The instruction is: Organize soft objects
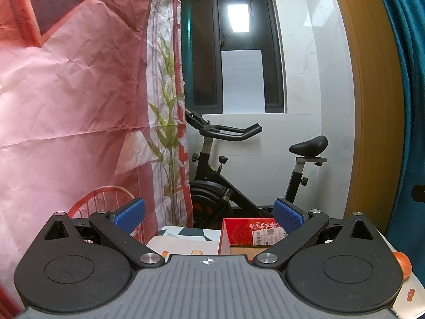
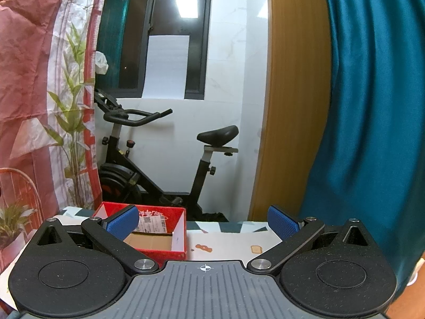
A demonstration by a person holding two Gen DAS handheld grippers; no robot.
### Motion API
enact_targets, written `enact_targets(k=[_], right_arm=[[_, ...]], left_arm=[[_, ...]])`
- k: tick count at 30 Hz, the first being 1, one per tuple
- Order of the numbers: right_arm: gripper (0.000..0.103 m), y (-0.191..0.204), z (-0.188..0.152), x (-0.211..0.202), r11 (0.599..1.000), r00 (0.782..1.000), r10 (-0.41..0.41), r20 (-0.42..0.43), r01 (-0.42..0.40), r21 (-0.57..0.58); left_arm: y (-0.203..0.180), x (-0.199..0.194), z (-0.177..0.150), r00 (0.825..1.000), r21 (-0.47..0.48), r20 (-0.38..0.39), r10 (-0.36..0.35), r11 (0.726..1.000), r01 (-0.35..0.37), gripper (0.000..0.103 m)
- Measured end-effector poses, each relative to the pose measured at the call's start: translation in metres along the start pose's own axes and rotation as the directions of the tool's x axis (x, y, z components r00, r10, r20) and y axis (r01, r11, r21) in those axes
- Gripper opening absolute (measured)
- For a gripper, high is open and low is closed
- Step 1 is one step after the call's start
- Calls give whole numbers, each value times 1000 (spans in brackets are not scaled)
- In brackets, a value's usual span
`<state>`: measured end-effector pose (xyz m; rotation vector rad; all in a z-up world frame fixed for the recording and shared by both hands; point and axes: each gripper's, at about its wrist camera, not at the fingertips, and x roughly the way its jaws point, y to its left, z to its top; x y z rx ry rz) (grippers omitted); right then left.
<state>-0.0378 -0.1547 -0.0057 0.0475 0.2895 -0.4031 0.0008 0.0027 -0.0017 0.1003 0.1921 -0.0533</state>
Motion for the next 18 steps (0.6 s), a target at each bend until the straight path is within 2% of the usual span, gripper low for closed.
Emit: enact_targets(k=[18], right_arm=[[103,-2,-2,0,1000,1000,-3,-3,3,4]], left_arm=[[2,1,0,1000,-1,-3,-6,1000,6,103]])
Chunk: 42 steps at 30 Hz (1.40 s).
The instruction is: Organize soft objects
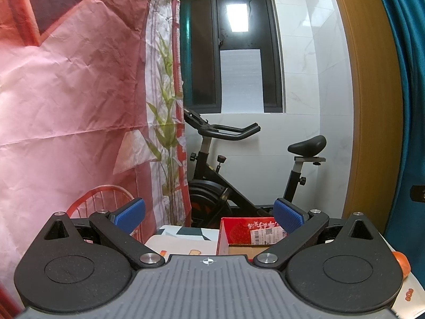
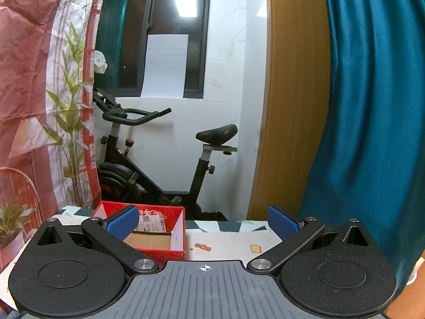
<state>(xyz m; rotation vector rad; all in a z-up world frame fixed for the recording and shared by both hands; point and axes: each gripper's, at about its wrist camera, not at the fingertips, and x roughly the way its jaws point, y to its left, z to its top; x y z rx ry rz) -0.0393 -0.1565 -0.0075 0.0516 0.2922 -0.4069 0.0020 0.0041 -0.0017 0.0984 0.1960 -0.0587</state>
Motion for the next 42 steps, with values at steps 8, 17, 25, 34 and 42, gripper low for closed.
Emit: enact_targets(k=[8,17,25,34,42], right_arm=[[103,-3,-2,1,1000,1000,0,-1,0,3],[103,-14,2,4,999,1000,4,-13,-3,37],[103,-17,0,13,997,999,43,5,-43,61],[103,-26,-54,71,964,986,166,19,-167,205],[103,-7,-108,138,966,977,177,-119,-149,211]], left_arm=[[-1,-1,0,1000,-15,5,-16,1000,16,103],[-5,-3,-1,1000,-9,8,-26,1000,26,103],[-5,6,-5,999,15,-6,-46,999,46,103],[1,52,-43,999,22,-50,-1,1000,2,103],[7,126,-105,954,55,-299,-16,998,34,103]])
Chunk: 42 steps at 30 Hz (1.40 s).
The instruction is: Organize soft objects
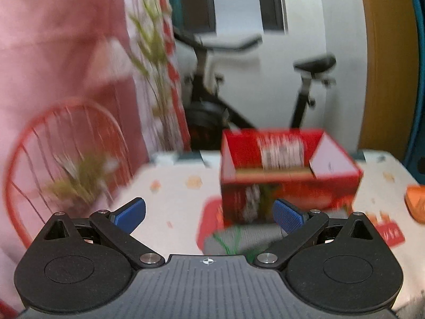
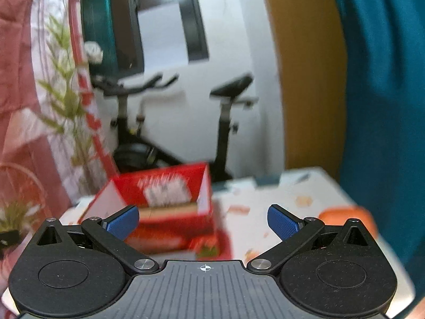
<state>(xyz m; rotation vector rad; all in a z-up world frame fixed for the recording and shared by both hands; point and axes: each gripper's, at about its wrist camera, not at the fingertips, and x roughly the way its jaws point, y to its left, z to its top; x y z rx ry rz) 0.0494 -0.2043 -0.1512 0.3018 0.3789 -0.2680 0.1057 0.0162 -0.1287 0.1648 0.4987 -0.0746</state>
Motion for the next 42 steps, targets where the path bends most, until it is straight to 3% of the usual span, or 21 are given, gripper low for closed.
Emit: enact_targets(k=[2,6,15,18,25,27,30,39,42], right_arm=[[103,3,-14,16,999,997,35,-64,-36,-16],[103,16,-47,36,994,992,25,-125,-38,-104],[103,28,-85,59,980,979,76,-190,-109,-168],[100,25,-95,68,978,972,81,-222,-120,-170],[70,19,-110,85,976,949,128,-287,-171,-132],[66,18,-114,88,973,943,140,-302,-187,-133],[65,18,-117,93,972,935,159,-317,-205,-117],[65,9,-129,111,966,911,213,-354,-250,-64],[65,12,-131,116,962,907,225,-357,-264,-66]], left_arm=[[5,20,-12,997,-23,-66,-47,999,46,103],[11,50,-39,981,-87,-149,-124,990,112,103],[-2,92,-79,937,-104,-287,-199,979,177,88],[-12,96,-85,925,-97,-299,-234,972,214,74],[-34,100,-92,880,-108,-322,-349,937,332,37],[-40,103,-93,856,-123,-338,-391,920,372,36],[-48,108,-97,839,-130,-356,-412,911,392,36],[-48,126,-104,822,-205,-341,-456,890,408,36],[-48,129,-104,825,-216,-334,-456,889,403,37]])
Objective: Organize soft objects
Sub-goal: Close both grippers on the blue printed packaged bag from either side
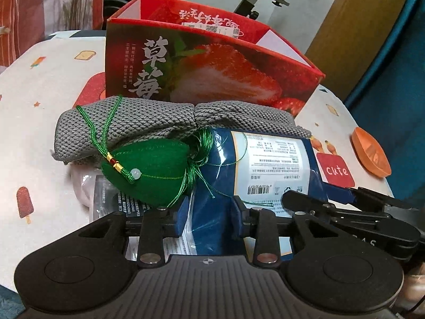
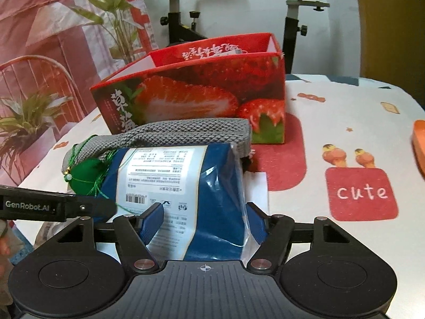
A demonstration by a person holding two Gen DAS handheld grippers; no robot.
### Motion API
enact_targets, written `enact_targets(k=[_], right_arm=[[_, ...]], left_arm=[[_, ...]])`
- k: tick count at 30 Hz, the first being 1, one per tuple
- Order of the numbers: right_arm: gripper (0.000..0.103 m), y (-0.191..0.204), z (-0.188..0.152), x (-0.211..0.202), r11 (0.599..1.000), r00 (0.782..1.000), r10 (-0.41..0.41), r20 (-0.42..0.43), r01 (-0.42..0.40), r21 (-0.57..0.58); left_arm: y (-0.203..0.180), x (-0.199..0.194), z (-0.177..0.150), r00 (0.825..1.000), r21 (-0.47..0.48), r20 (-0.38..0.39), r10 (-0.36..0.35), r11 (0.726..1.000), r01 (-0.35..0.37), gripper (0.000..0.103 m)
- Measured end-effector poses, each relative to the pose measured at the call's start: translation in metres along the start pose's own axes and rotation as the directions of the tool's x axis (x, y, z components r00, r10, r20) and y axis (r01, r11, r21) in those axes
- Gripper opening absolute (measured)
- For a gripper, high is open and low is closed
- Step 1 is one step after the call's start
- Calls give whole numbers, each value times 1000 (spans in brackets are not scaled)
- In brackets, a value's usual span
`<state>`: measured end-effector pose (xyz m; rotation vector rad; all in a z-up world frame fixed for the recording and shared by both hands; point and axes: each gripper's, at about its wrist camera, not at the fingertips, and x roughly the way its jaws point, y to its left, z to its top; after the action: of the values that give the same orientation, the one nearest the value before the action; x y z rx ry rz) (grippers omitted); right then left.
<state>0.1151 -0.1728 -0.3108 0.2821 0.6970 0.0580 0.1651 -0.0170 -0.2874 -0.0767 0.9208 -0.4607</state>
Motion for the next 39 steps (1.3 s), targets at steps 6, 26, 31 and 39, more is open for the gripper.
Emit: enact_targets(k=[6,26,31,39], right_arm=[[63,0,0,7,1000,1000,-8,4,8,-10],[54,12,8,-30,997,995,0,100,8,-78],[55,17,9,-43,994,990,-9,139,24,-102],[54,30,16,-54,988,984,-4,179,32,-150]], left_arm=[[-5,9,5,1000,-1,18,-7,1000,7,41],[-28,-16,1,984,90,127,-121,990,110,46],[-34,-28,1,976,118,179,-122,988,101,50],[-32,-40,6,963,110,233,-134,988,111,51]])
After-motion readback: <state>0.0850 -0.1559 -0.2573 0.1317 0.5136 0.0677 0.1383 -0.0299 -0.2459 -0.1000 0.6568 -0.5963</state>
